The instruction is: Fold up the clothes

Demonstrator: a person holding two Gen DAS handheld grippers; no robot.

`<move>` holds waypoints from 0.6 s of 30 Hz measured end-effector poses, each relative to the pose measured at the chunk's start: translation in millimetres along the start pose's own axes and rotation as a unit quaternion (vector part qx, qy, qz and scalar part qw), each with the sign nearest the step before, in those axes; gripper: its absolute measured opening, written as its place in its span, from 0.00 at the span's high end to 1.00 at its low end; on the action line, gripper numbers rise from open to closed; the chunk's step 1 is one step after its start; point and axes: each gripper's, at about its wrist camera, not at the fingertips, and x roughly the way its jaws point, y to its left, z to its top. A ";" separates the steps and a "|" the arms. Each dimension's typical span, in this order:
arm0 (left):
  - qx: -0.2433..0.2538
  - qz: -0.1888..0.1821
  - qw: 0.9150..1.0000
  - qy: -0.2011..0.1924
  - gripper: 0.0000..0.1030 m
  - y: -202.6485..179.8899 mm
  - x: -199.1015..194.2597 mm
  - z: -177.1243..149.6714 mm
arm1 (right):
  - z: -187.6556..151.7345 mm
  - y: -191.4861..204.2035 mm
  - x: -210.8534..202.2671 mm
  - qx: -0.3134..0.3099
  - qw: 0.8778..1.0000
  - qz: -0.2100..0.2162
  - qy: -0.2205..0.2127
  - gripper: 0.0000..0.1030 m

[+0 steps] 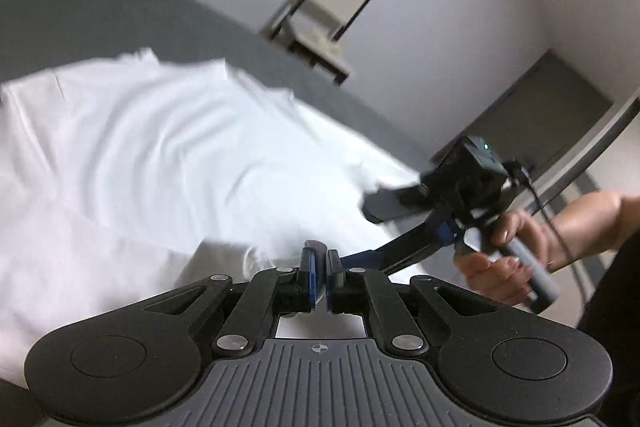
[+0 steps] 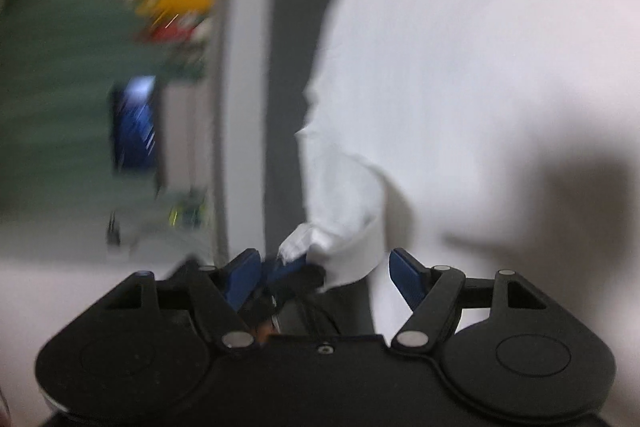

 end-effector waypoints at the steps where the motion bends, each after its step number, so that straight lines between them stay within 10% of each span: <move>1: 0.015 0.012 1.000 0.012 0.96 -4.3 7.4 -4.2 | 1.4 -8.8 1.4 0.020 1.000 -0.008 -0.002 0.32; 7: 0.119 0.080 0.988 0.055 0.96 -39.9 44.2 -20.4 | 12.6 -31.4 20.4 0.067 0.996 -0.055 0.014 0.33; 18: 0.069 0.092 0.992 0.052 0.93 -47.0 20.9 -35.5 | -8.2 -35.8 53.1 0.063 0.994 -0.072 0.050 0.52</move>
